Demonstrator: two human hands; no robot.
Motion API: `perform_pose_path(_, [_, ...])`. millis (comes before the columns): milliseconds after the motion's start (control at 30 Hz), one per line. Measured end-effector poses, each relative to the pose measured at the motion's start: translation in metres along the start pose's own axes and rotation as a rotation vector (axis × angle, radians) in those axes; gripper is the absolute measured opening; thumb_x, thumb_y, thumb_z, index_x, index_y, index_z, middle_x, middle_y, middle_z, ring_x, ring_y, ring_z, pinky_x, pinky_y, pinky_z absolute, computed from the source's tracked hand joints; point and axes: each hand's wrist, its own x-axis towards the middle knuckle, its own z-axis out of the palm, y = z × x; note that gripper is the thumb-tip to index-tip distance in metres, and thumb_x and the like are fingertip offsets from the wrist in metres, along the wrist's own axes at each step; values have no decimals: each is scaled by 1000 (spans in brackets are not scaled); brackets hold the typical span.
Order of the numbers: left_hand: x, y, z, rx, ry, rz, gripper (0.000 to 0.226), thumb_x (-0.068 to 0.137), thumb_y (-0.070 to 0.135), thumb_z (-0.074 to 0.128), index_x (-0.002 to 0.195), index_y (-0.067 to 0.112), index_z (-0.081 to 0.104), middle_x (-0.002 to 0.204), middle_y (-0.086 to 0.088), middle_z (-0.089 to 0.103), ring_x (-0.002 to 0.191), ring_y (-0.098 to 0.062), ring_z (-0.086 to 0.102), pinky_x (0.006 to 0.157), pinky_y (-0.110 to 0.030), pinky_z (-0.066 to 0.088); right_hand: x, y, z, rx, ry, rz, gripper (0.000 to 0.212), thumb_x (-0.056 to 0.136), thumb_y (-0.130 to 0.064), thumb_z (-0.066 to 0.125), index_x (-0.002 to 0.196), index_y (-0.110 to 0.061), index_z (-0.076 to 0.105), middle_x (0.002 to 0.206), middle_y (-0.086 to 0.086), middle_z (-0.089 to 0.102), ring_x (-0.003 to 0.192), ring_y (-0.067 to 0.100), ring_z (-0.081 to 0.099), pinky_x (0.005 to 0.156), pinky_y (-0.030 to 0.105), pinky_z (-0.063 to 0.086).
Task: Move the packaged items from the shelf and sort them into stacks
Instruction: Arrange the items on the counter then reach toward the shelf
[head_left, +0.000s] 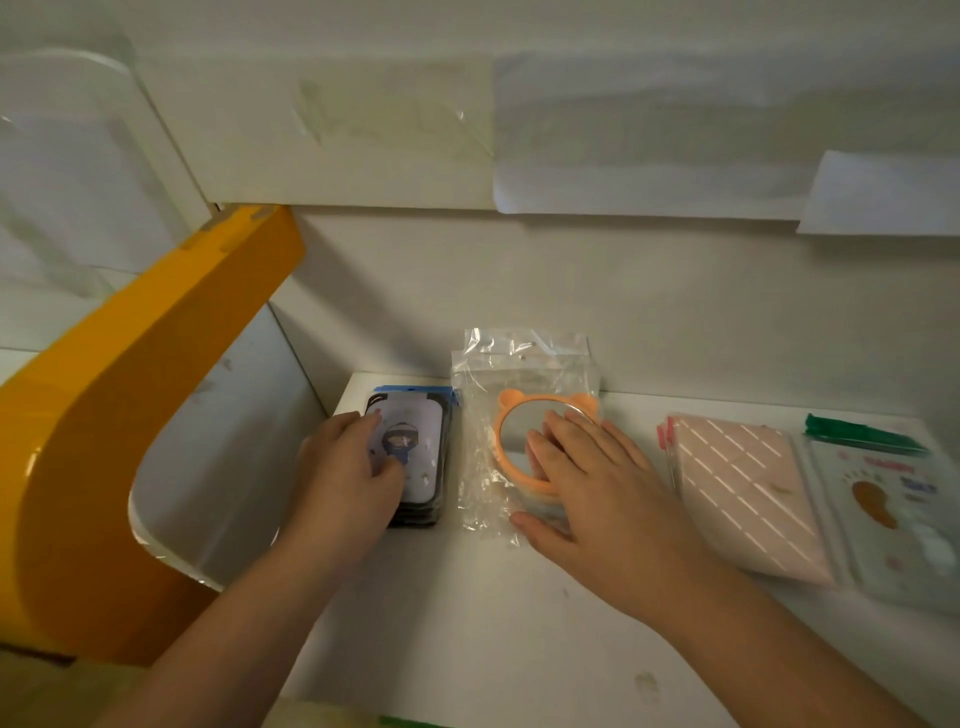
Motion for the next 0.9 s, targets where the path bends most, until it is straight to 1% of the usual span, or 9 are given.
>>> perform_pose_path(100, [-4, 2, 0, 72, 26, 91, 43, 85, 17, 62, 128, 17, 64, 131, -2, 56, 120, -27, 53, 101, -43, 48, -3, -1, -4, 12, 28, 5, 71, 88, -67, 39, 141, -21, 48, 150, 2, 45, 144, 20, 35, 121, 42, 23])
perform_pose_path(200, [-9, 4, -3, 178, 0, 150, 33, 83, 25, 60, 115, 23, 67, 130, 1, 57, 121, -27, 52, 99, -44, 48, -5, -3, -8, 48, 29, -17, 68, 89, -67, 38, 141, -23, 46, 151, -1, 44, 145, 18, 31, 122, 41, 21])
perform_pose_path(333, [-19, 11, -4, 248, -23, 279, 33, 88, 28, 59, 120, 21, 64, 134, 2, 55, 122, -24, 51, 101, -42, 48, -8, -4, -15, 100, 38, -31, 58, 88, -65, 43, 131, -26, 52, 142, -8, 47, 140, 16, 37, 120, 36, 22])
perform_pose_path(367, [-22, 13, -4, 259, -21, 296, 34, 89, 29, 58, 122, 20, 63, 133, 2, 56, 120, -23, 52, 100, -41, 48, -10, -6, -18, 86, 44, -21, 51, 87, -64, 47, 123, -28, 55, 135, -10, 50, 135, 15, 43, 121, 34, 16])
perform_pose_path(433, [-27, 18, -5, 306, -18, 308, 38, 88, 29, 58, 125, 19, 62, 133, 3, 57, 120, -25, 51, 101, -39, 47, -14, -10, -26, 16, 67, 26, 40, 78, -65, 61, 104, -34, 61, 119, -15, 59, 119, 9, 55, 120, 30, -12])
perform_pose_path(500, [-32, 20, -6, 331, -14, 317, 41, 87, 29, 59, 127, 19, 62, 134, 3, 57, 123, -26, 49, 103, -38, 45, -15, -13, -27, -37, 110, 54, 42, 72, -67, 66, 100, -36, 63, 113, -15, 63, 114, 8, 52, 113, 28, -27])
perform_pose_path(633, [-46, 27, -8, 338, -9, 329, 45, 88, 24, 62, 132, 19, 60, 139, 4, 55, 128, -24, 46, 107, -34, 38, -19, -10, -18, 53, 76, 44, 52, 83, -65, 50, 123, -33, 54, 140, -6, 51, 137, 17, 40, 116, 38, -2])
perform_pose_path(800, [-60, 33, -20, 379, 2, 362, 50, 86, 21, 63, 135, 20, 58, 140, 5, 55, 130, -20, 46, 108, -30, 36, -21, -15, -18, 103, 102, 11, 54, 83, -61, 53, 127, -31, 54, 137, -7, 52, 133, 16, 44, 118, 31, -2])
perform_pose_path(900, [-67, 33, -30, 453, 15, 429, 51, 84, 24, 65, 134, 19, 59, 137, 3, 57, 127, -21, 48, 106, -31, 39, -20, -19, -22, 179, 159, -16, 51, 81, -56, 58, 124, -29, 56, 134, -7, 52, 125, 17, 46, 113, 35, 23])
